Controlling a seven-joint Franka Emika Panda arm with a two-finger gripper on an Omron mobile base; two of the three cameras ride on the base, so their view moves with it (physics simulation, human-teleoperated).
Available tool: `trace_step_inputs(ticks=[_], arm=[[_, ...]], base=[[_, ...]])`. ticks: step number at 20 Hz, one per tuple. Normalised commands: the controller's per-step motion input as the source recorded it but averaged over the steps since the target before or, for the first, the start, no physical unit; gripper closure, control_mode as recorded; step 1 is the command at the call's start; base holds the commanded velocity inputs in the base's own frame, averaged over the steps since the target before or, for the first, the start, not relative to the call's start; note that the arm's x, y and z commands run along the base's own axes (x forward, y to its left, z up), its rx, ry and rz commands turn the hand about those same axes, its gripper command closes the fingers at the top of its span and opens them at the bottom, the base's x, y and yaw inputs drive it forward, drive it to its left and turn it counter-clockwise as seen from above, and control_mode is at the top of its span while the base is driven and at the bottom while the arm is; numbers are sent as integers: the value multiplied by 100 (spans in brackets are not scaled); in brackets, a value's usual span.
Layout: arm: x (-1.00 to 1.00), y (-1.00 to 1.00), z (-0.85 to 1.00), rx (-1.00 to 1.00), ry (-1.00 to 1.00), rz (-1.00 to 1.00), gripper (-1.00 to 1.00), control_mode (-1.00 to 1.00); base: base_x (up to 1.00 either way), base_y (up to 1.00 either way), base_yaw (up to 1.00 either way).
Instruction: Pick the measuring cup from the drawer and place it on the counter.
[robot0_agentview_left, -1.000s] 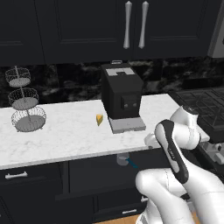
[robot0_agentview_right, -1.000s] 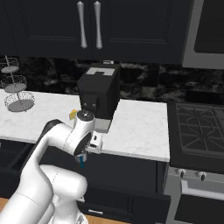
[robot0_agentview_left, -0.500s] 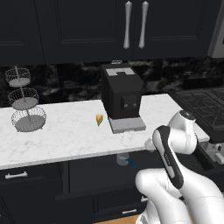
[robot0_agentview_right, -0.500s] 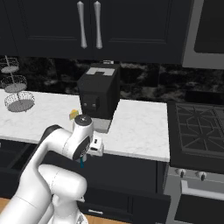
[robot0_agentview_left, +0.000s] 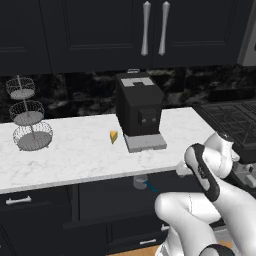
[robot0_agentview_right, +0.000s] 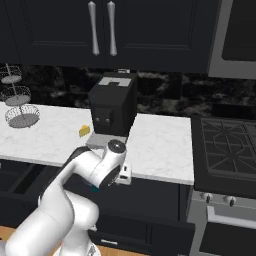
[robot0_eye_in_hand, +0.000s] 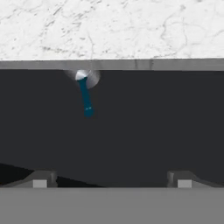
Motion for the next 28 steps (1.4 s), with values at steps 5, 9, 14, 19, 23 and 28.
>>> trace_step_inputs(ticks=[5, 9, 14, 19, 23, 28], arm=[[0, -41, -60, 9, -4, 18, -100, -100], [17, -19, -27, 21, -4, 7, -100, -100], [55, -1, -20, 21, 2, 0, -100, -100], [28, -5, -28, 33, 8, 0, -100, -100], [0, 12, -28, 10, 1, 2, -100, -100], [8, 26, -3, 0, 10, 1, -100, -100]], base=[[0, 0, 0], [0, 0, 0], [0, 0, 0], [0, 0, 0], [0, 0, 0], [0, 0, 0]])
